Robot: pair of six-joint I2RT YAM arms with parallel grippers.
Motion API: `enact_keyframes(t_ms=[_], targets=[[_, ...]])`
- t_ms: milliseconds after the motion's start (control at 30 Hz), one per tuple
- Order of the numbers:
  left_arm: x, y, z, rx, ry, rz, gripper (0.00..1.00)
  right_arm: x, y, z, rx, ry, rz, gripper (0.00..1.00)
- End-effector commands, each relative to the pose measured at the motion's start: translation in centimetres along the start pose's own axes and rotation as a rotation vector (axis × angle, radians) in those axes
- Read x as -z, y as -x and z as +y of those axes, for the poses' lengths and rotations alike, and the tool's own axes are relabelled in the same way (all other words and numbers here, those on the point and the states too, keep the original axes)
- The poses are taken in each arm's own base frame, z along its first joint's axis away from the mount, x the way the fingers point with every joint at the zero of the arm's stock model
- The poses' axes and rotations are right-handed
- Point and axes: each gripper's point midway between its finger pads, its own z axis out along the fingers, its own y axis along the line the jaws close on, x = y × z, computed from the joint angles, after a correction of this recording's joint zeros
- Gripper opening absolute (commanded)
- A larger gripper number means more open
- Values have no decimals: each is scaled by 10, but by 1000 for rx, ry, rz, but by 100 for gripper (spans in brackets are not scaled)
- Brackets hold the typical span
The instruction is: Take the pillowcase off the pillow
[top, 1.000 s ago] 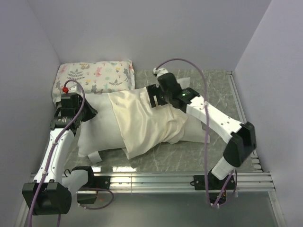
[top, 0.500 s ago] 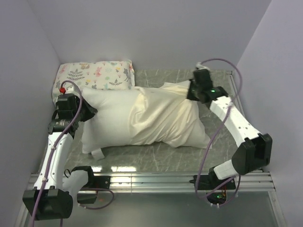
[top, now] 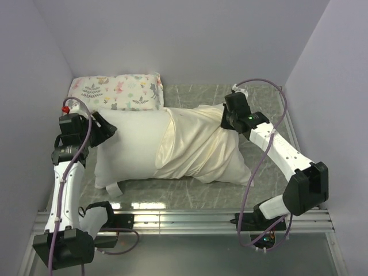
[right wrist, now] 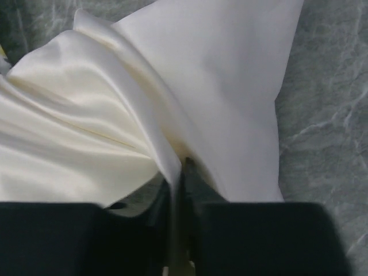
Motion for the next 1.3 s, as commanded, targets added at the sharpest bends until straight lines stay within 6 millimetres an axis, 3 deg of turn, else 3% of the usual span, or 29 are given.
enact_keyframes(t_ms=[0,33,67,133,167,233,267,333,433,533,567,600,633,700,733,767,833,867,900,967,1033,1267], targets=[[32,46,-35,-88,-64,-180,75,-11,6,-17,15,-85,-42,25],[35,40,-42,-98,-72,-173,78,-12,5,-15,26,-83,-38,34],[41,36,-47,-89,-88,-174,78,-11,5,-15,28,-85,-42,51],[37,19,-48,-81,-76,-145,79,-7,10,-11,35,-71,-63,63],[38,0,-65,-85,-126,-105,80,-3,15,-10,33,-66,-74,70],[29,-25,-62,-85,-84,-80,87,3,24,-5,40,-56,-96,74],[30,-46,-75,-86,-110,-39,87,10,31,-2,43,-53,-107,76],[19,-76,-66,-92,-76,13,88,20,40,2,49,-53,-129,77],[7,-107,-57,-59,-64,55,87,47,50,11,61,-30,-182,78],[-4,-124,-47,-30,-56,66,90,73,43,28,71,28,-213,79],[-8,-127,-44,-22,-45,70,87,76,38,25,81,3,-226,79],[-12,-134,-39,-24,-31,83,83,84,27,40,98,40,-222,80],[-15,-135,-39,-19,-33,82,74,94,23,43,92,68,-233,80],[-22,-145,-36,-21,-24,111,61,97,-6,58,89,129,-207,80],[-25,-151,-32,-24,-16,122,43,112,-26,79,117,217,-199,80],[-28,-153,-31,-24,-15,126,33,107,-51,84,131,234,-173,80],[-31,-160,-28,-29,-15,140,11,111,-80,97,104,274,-155,80],[-32,-160,-29,-28,-20,139,5,112,-107,107,136,306,-127,80],[-33,-163,-28,-30,-18,147,1,112,-118,112,114,308,-121,80],[-32,-162,-28,-34,-20,145,1,112,-147,125,139,331,-97,80],[-29,-159,-31,-32,-31,135,1,101,-162,132,130,307,-84,80],[-17,-144,-39,-41,-50,105,0,86,-170,159,95,302,-112,78]])
